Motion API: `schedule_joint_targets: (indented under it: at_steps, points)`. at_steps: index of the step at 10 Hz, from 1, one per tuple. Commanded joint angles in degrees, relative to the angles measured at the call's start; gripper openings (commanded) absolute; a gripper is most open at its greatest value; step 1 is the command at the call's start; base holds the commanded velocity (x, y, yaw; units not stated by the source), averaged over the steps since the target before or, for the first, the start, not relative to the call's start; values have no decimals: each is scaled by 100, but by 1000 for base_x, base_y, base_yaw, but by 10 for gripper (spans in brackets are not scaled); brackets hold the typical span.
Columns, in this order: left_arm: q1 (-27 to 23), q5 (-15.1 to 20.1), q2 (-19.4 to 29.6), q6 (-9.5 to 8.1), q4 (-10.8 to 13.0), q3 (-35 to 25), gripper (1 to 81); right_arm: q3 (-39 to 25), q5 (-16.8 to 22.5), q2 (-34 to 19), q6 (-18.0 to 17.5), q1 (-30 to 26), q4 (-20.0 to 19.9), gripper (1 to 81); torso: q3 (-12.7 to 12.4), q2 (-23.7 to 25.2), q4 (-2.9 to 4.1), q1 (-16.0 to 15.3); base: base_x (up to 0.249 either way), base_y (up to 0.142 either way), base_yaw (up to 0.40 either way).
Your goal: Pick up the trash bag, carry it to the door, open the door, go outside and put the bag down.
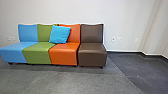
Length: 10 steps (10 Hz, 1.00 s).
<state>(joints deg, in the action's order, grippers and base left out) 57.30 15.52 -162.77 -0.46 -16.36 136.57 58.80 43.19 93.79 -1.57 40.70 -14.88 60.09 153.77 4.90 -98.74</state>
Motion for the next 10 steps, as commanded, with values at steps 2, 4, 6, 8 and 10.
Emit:
schedule_joint_targets:
  at_steps: [2,4,6,8,10]
  points:
    - [-486,461,7,29,-52,-25,811,-1,304,-148,-19,-426,-102,811,713,0,0,0,0,0,0]
    - [-478,452,7,38,-52,-25,811,17,304,-139,-19,-426,-94,811,1095,0,0,0,0,0,0]
    - [-486,452,-2,38,-52,27,811,34,304,-130,-19,-427,-94,811,955,0,0,0,0,0,0]
    - [-478,452,-19,38,-60,80,811,70,304,-104,-27,-426,-94,811,1207,-4,0,-2,0,0,0]
    - [-478,452,-10,38,-60,80,811,70,304,-104,-19,-426,-94,811,1261,-4,0,0,0,0,0]
